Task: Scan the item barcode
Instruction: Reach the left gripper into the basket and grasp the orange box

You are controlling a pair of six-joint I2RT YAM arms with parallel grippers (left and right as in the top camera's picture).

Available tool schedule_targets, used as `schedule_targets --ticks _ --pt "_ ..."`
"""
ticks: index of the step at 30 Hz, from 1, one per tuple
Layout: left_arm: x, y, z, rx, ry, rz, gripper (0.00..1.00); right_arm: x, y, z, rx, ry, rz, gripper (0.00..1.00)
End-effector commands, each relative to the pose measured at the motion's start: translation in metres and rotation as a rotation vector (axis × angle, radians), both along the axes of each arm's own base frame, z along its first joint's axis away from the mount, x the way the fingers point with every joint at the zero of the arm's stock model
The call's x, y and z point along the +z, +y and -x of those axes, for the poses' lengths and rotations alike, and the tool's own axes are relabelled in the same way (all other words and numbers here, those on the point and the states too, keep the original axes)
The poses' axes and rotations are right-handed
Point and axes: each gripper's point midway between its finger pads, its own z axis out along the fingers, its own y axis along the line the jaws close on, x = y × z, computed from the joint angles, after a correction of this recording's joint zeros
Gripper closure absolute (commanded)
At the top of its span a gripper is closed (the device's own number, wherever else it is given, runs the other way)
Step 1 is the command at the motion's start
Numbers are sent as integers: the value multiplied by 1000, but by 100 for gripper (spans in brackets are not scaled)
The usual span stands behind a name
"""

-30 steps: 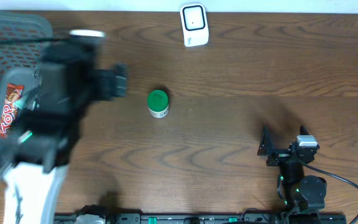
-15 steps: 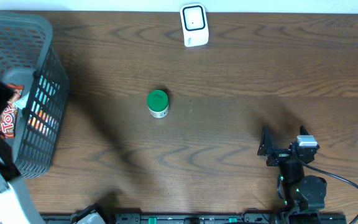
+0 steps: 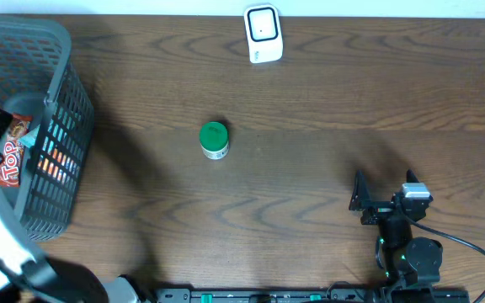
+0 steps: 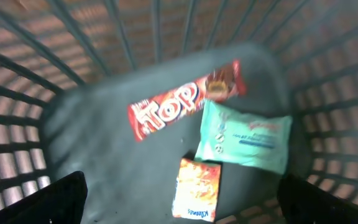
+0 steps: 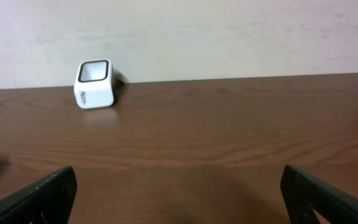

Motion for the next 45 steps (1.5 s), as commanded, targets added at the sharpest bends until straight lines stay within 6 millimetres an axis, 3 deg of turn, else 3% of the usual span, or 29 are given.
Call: schedule_targets --ticks 1,6,13,25,34,37,38,45 --pt "-30 -4 -13 -23 21 105 2 -1 -2 0 -6 3 6 1" --pt "-78 -15 -25 -44 63 259 2 -1 -2 0 -6 3 6 1" --pt "-129 -19 -23 -37 173 363 2 -1 -2 0 -6 3 6 1" --pt "-183 -33 -22 -69 272 473 2 -1 -2 0 -6 3 6 1" --pt "-198 -50 -26 -110 317 493 0 -1 -2 0 -6 3 6 1" --pt "-198 -54 -26 -119 328 498 32 -1 -2 0 -7 3 6 1" --pt "-198 -55 -26 -120 331 500 38 -1 -2 0 -6 3 6 1" --pt "-197 -49 -14 -146 386 470 40 -1 -2 0 -6 3 6 1"
